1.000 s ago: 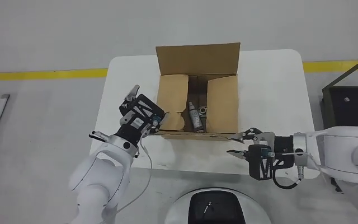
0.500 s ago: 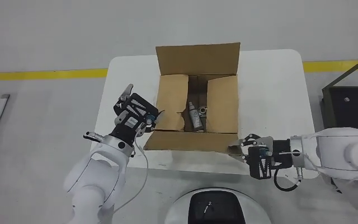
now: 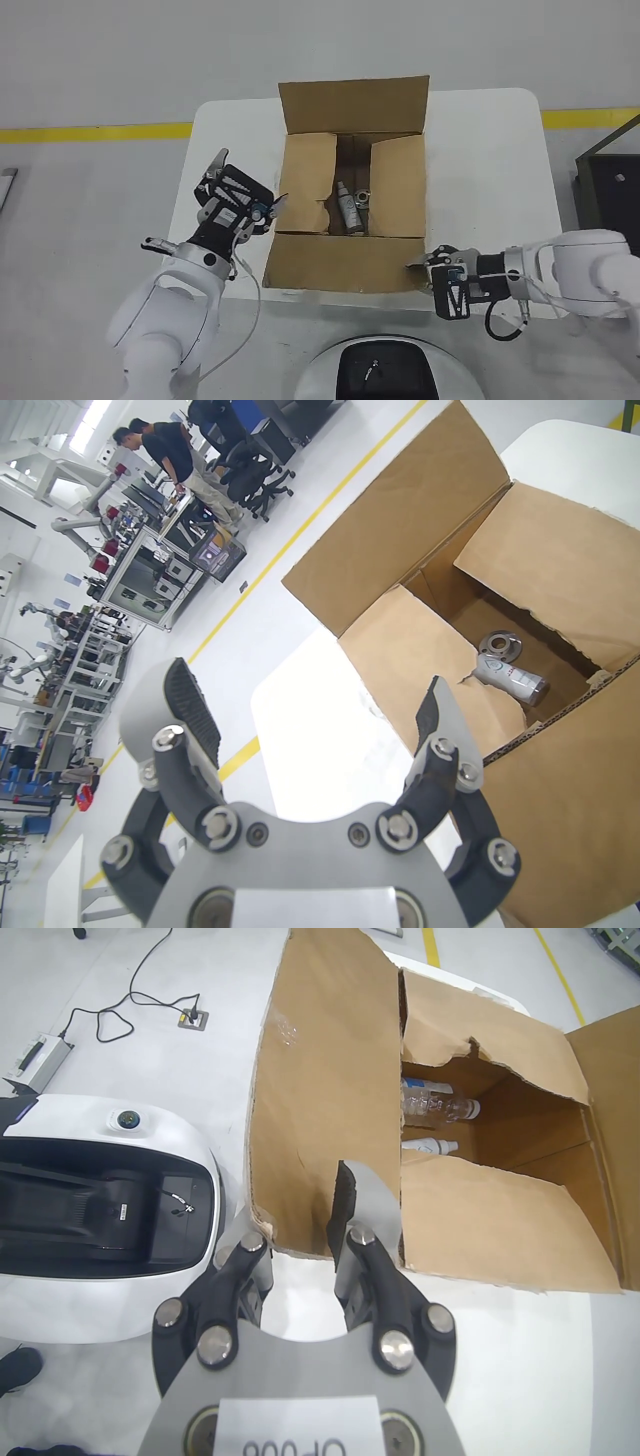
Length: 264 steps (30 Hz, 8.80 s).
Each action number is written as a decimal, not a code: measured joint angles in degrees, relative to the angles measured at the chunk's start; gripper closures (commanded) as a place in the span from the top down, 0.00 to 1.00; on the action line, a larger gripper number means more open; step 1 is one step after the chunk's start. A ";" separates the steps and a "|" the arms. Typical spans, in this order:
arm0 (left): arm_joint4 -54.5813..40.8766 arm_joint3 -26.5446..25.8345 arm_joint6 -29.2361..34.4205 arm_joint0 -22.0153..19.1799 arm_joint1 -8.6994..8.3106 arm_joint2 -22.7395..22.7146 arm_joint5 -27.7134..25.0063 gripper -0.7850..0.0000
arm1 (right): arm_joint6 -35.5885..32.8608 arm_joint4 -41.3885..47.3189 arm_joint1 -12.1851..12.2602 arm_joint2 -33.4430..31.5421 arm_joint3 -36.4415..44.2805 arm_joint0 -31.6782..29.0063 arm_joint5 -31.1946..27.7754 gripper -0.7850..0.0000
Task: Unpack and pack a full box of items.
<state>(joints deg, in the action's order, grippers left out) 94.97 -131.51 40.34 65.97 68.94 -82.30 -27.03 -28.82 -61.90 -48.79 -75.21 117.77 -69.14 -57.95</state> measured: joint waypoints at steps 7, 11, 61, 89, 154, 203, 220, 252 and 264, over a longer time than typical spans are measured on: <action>0.67 -0.43 -0.69 0.19 -0.05 -0.27 1.76 1.00 | 1.39 1.07 0.48 -3.18 1.84 -0.65 0.47 0.88; 0.87 -0.53 -0.93 0.01 -0.06 -0.36 2.79 1.00 | 2.57 3.08 1.13 -9.27 3.69 -3.31 1.48 0.95; 2.73 5.64 -2.33 -9.70 0.86 13.51 0.61 1.00 | 8.18 5.47 -3.01 -9.30 -6.89 -8.42 38.47 0.00; 3.15 23.44 8.84 -22.54 4.34 27.62 4.85 1.00 | 7.53 1.63 -2.99 -21.15 4.34 -23.03 36.73 0.00; -14.75 23.16 30.56 -21.08 9.79 17.25 17.61 1.00 | -4.44 17.80 -4.32 -6.63 -7.56 -0.02 23.99 0.00; 10.26 22.24 14.57 -20.55 7.30 9.40 7.33 1.00 | -0.55 17.01 -4.50 -7.53 -8.03 2.67 26.83 0.00; -31.44 19.67 17.00 -22.21 9.57 19.31 3.29 1.00 | 5.61 16.04 -3.59 -27.35 -0.25 -18.76 27.29 0.00; -70.49 49.26 20.12 -26.84 12.18 21.50 28.45 1.00 | 8.45 10.14 -4.59 -18.88 -5.27 -20.60 27.56 0.00; -75.12 53.05 21.60 -27.71 12.42 23.49 29.36 1.00 | 9.60 13.22 -5.73 -9.42 -12.85 -13.02 27.36 0.00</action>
<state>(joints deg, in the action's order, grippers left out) 19.85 -78.46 61.94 38.27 81.36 -58.81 2.32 -19.22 -48.67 -54.51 -84.63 104.93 -82.17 -30.59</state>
